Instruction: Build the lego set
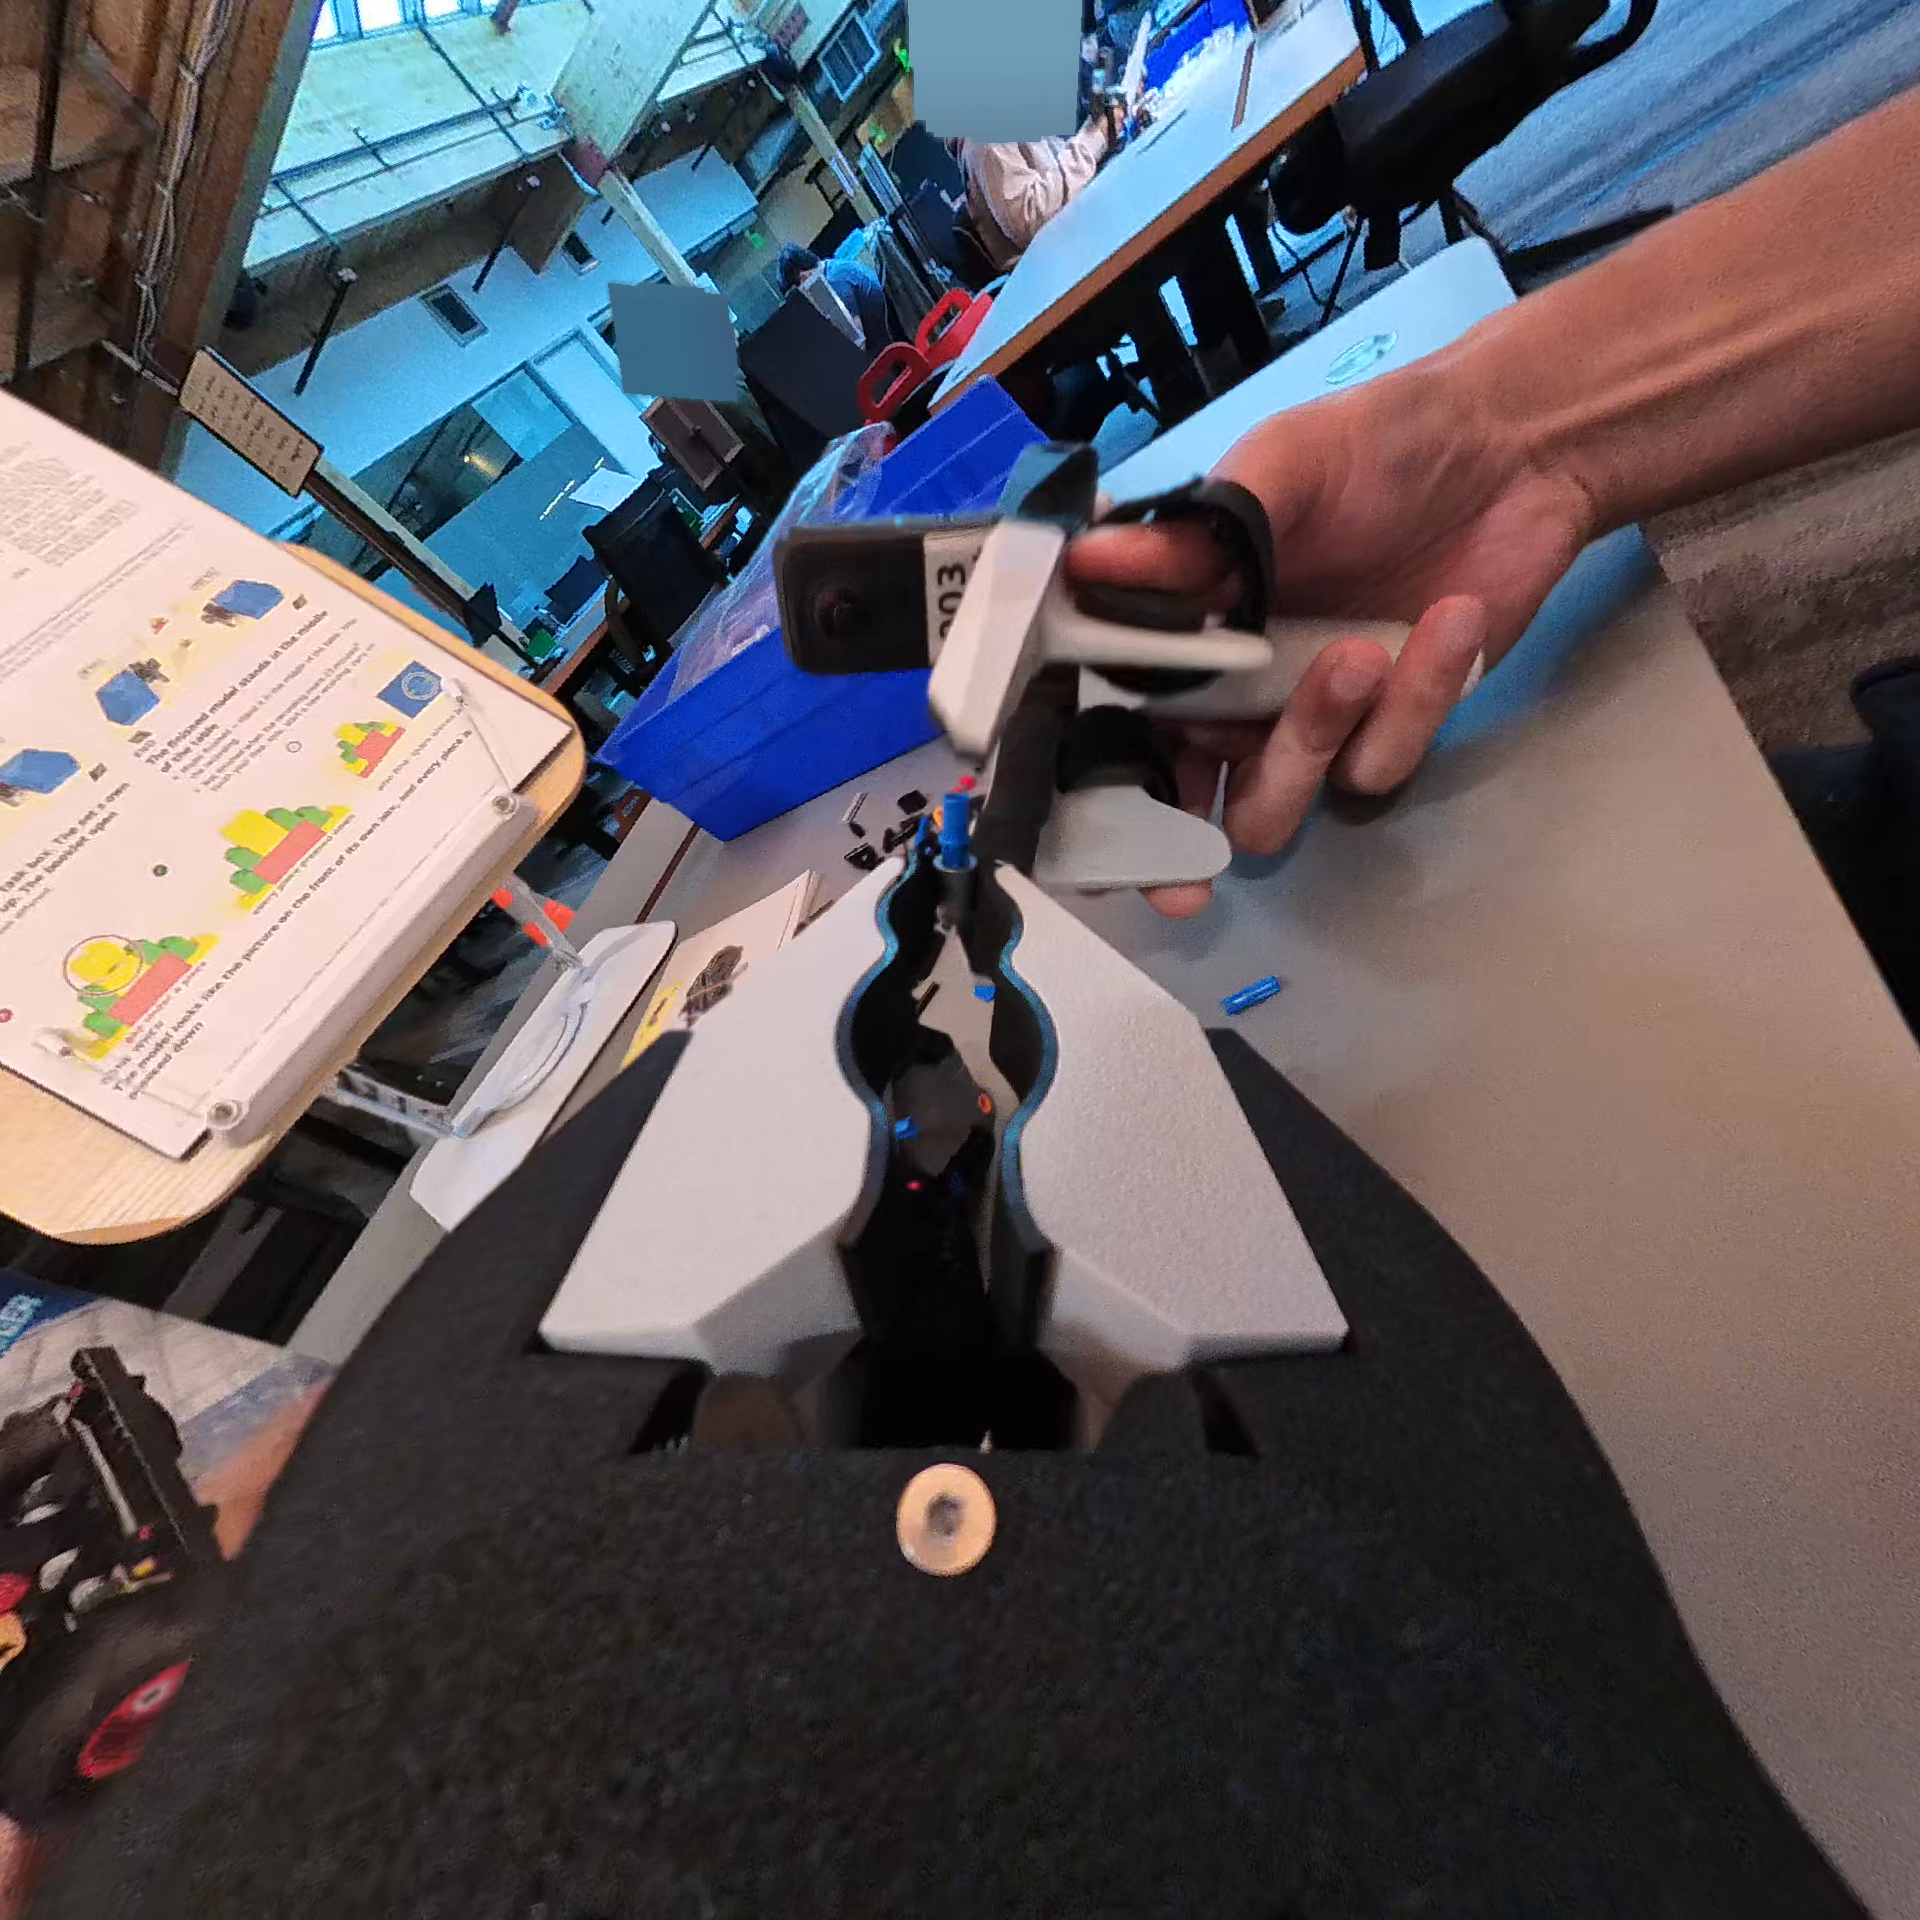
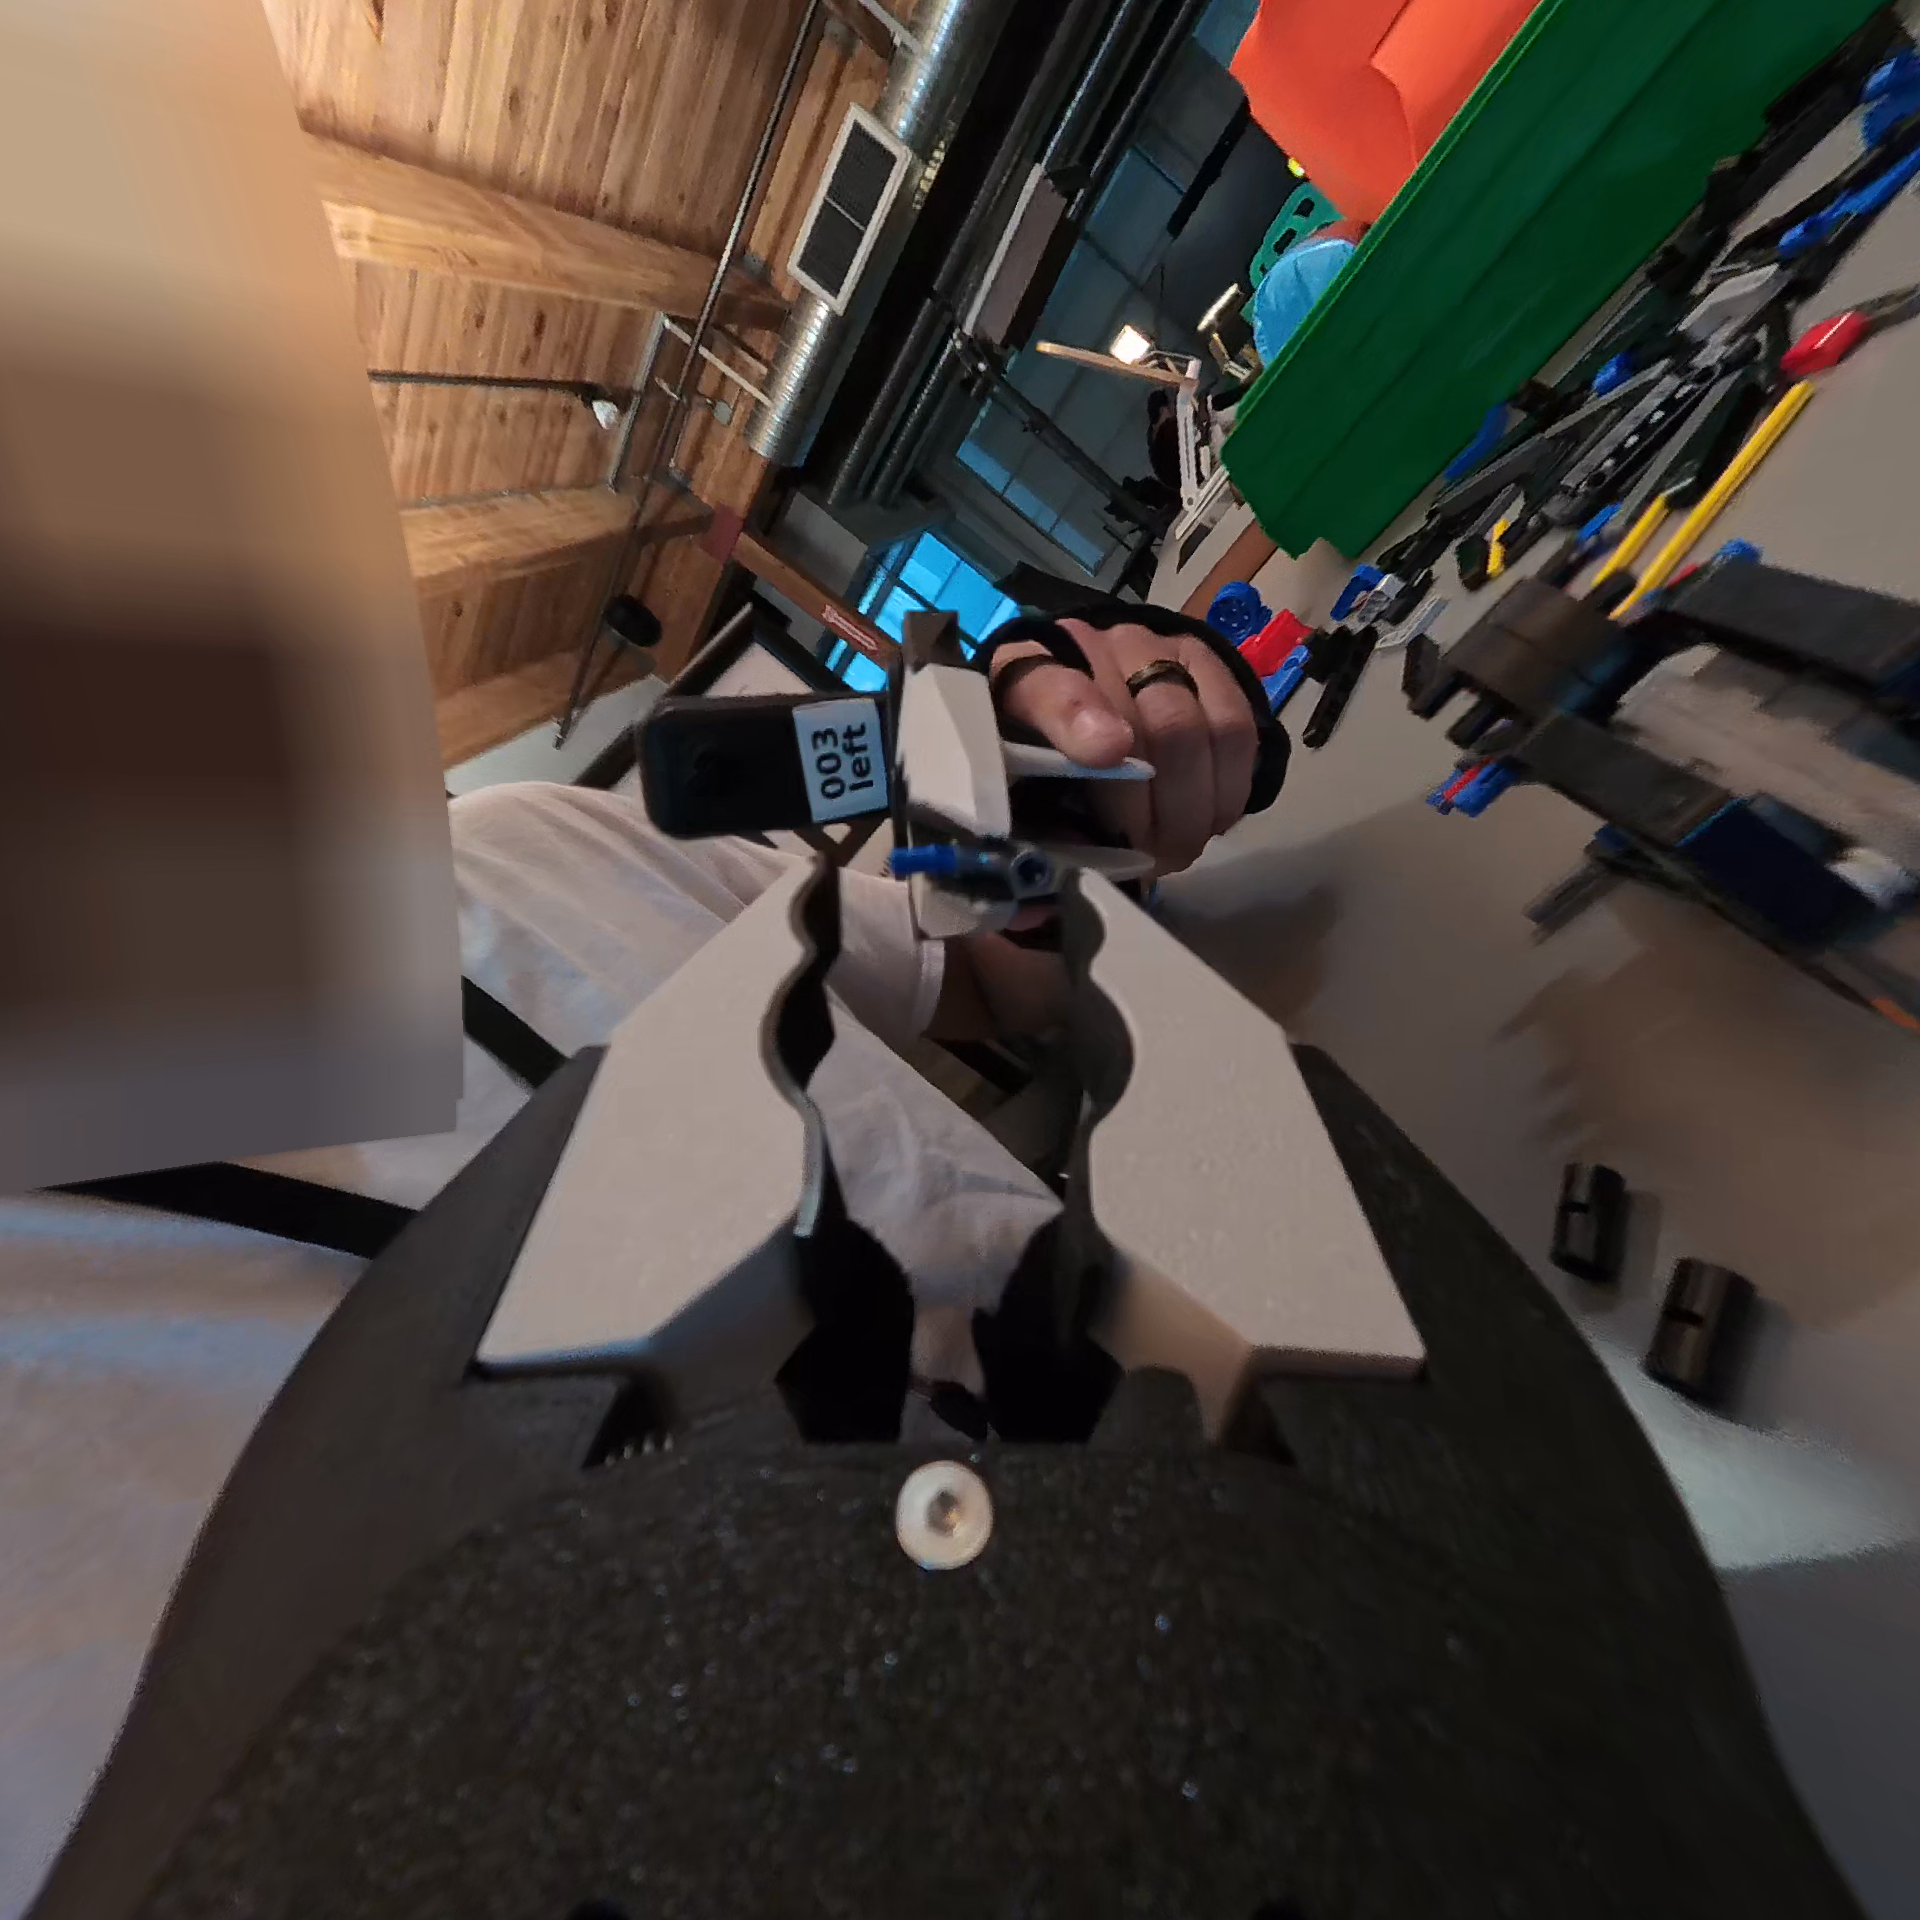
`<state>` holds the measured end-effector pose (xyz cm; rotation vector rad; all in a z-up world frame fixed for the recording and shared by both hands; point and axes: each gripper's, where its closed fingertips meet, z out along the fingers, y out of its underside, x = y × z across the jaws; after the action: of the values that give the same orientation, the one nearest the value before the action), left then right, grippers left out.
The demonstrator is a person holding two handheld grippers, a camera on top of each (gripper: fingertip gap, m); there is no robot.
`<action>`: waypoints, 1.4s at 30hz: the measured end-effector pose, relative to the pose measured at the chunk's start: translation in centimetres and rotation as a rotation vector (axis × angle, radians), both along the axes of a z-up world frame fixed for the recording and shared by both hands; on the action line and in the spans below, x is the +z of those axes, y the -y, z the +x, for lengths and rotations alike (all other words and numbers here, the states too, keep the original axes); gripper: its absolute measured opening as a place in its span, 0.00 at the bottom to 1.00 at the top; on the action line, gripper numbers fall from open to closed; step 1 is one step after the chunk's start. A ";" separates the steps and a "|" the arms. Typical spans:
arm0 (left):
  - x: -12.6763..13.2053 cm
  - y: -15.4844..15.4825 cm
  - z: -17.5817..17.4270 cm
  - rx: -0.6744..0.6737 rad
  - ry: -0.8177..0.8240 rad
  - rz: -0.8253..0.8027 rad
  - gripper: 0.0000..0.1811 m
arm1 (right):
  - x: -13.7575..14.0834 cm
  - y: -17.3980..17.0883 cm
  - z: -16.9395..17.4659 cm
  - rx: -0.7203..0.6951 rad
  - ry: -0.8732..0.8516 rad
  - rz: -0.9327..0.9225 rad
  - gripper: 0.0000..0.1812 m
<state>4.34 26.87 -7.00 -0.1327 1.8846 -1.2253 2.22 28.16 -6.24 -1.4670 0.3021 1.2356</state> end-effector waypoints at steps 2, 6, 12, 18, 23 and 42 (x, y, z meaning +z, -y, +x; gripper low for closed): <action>0.2 -1.0 0.1 0.006 -0.028 -0.041 0.03 | 0.3 1.2 1.5 -0.060 0.091 -0.017 0.24; -0.8 -3.3 1.0 0.049 -0.190 -0.126 0.03 | -4.6 3.9 4.9 -0.221 0.648 -0.309 0.19; -2.3 -3.4 1.9 0.083 -0.325 -0.163 0.03 | -9.2 4.3 5.2 -0.233 0.861 -0.559 0.15; -3.7 -3.0 1.7 0.069 -0.387 -0.125 0.03 | -9.9 2.0 4.1 -0.269 1.068 -0.538 0.13; -4.9 -2.5 1.0 0.029 -0.472 -0.105 0.03 | -11.0 1.7 4.6 -0.234 1.125 -0.580 0.10; -6.5 -1.6 0.3 -0.004 -0.566 -0.045 0.03 | -3.9 0.4 3.2 0.125 2.159 -0.010 0.04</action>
<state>4.66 28.46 -13.53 -0.5492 2.3328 -1.3257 5.43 27.78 -10.14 -1.9820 -1.2099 -0.7108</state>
